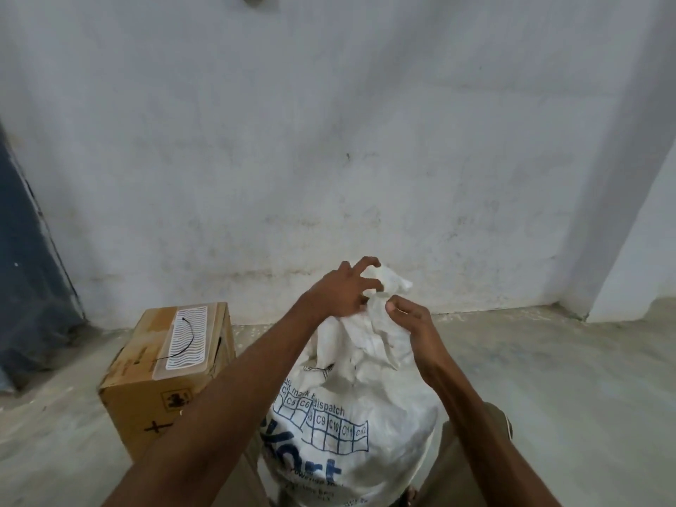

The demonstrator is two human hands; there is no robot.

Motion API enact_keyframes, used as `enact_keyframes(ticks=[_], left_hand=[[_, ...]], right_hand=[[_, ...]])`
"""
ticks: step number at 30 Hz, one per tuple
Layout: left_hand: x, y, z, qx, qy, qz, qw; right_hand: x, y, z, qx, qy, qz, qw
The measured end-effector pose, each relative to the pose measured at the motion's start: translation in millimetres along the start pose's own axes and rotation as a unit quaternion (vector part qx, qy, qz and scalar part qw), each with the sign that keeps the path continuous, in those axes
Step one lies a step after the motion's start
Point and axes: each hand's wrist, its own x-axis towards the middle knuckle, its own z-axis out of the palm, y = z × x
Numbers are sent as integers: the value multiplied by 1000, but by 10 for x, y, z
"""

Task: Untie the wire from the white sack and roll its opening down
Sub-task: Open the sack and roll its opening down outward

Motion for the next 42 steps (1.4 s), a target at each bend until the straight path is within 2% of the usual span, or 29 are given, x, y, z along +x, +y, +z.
enact_keyframes(ticks=[3,5,9,11,13,16,17,20,22,24,25,26,27,28,29,32,34,36,38,40,42], left_hand=[[68,-41,-62,-100,8,-18,995],[50,-4,-89,-178,-13,-30,983],[-98,185,-74,-196,-188,-74,960],[-194,243,7,-202,-213,-92,951],[-236,266,105,-205,-163,-96,960],[-151,244,181,-249,-14,-78,965],[-99,235,150,-244,-3,-68,967],[-11,233,19,-196,-63,-39,978],[-1,185,-21,-203,-69,-14,977],[0,164,-66,-189,-39,-22,981],[7,166,-77,-163,-12,-34,986],[15,184,-89,-133,21,-52,990],[29,211,-96,-108,57,-71,990],[56,246,-99,-89,88,-85,988],[100,282,-97,-76,116,-93,986],[257,343,-49,-91,179,-90,976],[345,283,-10,-121,198,-71,970],[426,167,-22,-214,154,-53,963],[537,22,6,-276,79,-30,957],[701,-115,111,-197,24,15,980],[884,-215,235,-98,-29,51,993]], right_hand=[[3,-101,-198,36,12,-17,999],[18,-151,-283,37,17,-9,999],[59,-221,-300,4,67,3,998],[78,-246,-270,-47,100,0,994],[75,-244,-224,-94,102,-4,990],[65,-228,-147,-118,62,-19,991],[57,-239,-136,-126,54,-27,990],[-8,-356,-175,-135,23,-43,990],[-62,-414,-286,-149,15,-28,988],[-84,-435,-414,-194,71,14,978],[-77,-436,-476,-274,114,45,954],[-57,-426,-524,-382,151,79,908],[-40,-425,-538,-479,170,99,855],[-1,-425,-526,-533,168,93,824],[64,-425,-502,-543,150,74,823],[324,-450,-384,-504,69,38,860],[466,-444,-364,-486,76,3,871],[533,-450,-410,-512,104,-49,851],[518,-487,-453,-540,94,-86,832],[499,-523,-522,-563,82,-105,815],[493,-591,-602,-588,107,-108,794]])
